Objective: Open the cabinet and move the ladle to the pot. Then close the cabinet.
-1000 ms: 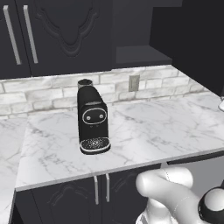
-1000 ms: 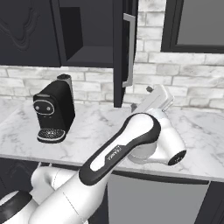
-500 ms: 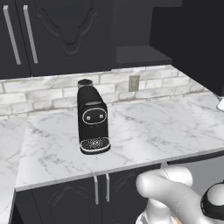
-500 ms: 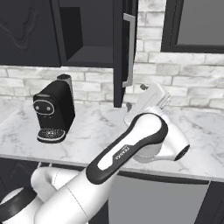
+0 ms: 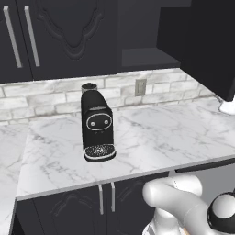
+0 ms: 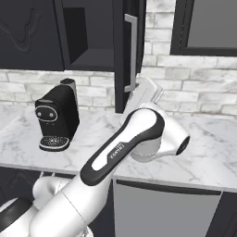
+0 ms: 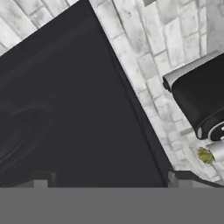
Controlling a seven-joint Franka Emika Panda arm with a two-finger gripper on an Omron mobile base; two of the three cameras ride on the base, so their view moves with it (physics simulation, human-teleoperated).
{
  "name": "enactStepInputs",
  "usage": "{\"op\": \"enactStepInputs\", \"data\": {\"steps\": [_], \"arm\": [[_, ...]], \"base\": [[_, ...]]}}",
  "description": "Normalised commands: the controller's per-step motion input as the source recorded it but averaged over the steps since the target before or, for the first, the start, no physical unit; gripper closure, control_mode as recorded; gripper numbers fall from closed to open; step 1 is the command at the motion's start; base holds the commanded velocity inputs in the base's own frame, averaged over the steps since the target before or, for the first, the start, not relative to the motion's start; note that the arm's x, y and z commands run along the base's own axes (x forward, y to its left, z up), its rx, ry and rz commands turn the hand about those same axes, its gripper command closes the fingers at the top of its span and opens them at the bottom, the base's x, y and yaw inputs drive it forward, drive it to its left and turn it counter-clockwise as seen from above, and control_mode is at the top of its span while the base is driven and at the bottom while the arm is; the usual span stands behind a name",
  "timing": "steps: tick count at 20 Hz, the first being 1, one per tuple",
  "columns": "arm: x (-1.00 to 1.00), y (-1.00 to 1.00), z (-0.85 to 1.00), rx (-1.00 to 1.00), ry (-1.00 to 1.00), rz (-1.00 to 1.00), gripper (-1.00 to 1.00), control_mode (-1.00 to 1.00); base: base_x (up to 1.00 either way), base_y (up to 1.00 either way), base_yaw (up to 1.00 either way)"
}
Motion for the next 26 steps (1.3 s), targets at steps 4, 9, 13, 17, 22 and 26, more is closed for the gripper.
{"op": "enactStepInputs", "data": {"steps": [4,9,13,17,22,26], "arm": [[0.0,0.6,0.34,-0.09,-0.02,0.06,-1.0,-1.0],[0.0,0.6,0.38,-0.09,-0.04,0.02,-1.0,-1.0],[0.01,0.62,0.41,-0.08,-0.03,0.0,-1.0,-1.0],[0.14,0.57,0.46,-0.05,-0.03,0.01,-1.0,-1.0],[0.27,0.54,0.49,-0.02,-0.04,0.04,-1.0,-1.0],[0.49,0.61,0.5,-0.02,-0.01,0.06,-1.0,-1.0]], "base": [[0.0,0.0,0.0],[0.0,0.0,0.0],[0.0,0.0,0.0],[0.0,0.0,0.0],[0.0,0.0,0.0],[0.0,0.0,0.0]]}}
